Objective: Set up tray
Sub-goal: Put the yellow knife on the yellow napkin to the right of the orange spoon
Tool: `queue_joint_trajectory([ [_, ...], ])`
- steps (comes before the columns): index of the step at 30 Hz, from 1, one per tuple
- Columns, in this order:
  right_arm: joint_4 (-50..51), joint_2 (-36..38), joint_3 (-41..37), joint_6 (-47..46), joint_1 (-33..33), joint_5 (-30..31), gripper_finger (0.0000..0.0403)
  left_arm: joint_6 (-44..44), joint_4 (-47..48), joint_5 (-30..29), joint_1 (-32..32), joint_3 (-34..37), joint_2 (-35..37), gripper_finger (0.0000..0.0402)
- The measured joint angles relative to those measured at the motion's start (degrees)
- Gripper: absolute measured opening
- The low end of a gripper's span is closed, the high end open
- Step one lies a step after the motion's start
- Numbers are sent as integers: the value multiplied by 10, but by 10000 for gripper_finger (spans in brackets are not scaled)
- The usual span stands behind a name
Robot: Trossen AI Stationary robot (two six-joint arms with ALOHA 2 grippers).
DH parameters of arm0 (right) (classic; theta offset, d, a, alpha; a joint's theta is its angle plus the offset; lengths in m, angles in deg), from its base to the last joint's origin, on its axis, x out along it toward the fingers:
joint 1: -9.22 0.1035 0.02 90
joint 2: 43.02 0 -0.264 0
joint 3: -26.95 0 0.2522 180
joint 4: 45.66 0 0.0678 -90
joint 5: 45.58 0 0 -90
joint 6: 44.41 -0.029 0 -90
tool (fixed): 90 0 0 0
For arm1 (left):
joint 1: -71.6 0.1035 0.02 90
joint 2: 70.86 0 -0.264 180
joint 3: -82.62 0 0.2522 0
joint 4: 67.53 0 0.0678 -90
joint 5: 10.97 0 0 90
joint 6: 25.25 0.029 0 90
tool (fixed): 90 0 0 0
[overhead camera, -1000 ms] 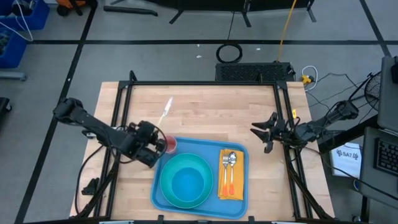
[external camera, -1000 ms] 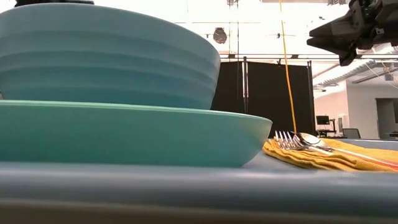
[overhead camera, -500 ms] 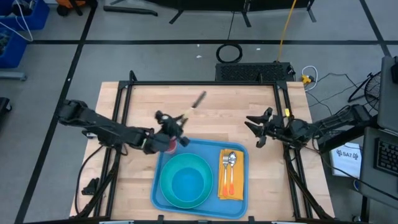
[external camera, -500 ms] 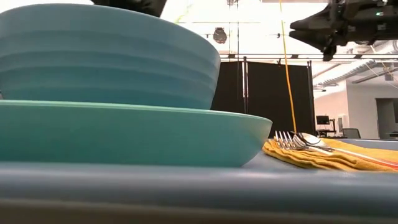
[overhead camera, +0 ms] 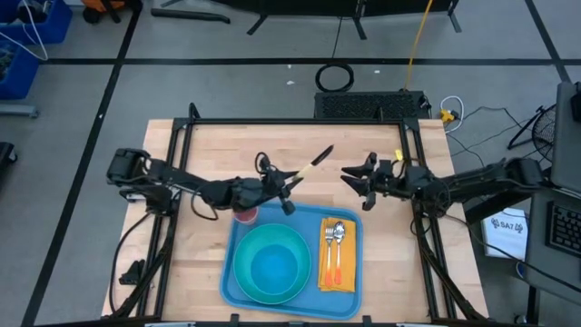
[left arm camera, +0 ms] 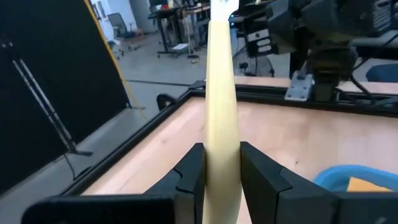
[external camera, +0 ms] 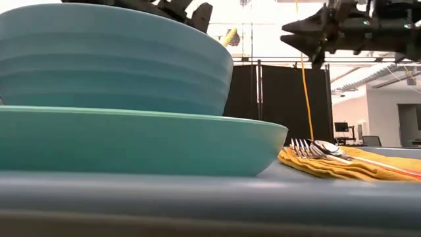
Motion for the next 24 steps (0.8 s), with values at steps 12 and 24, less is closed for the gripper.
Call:
queue_joint_trajectory([
  [12,-6,-106,98,38,-23,-29,119,19,-50,47,19,-17,-41,78],
  [24,0,-140,159,81,-27,-49,119,24,-41,58,19,-17,-41,78],
])
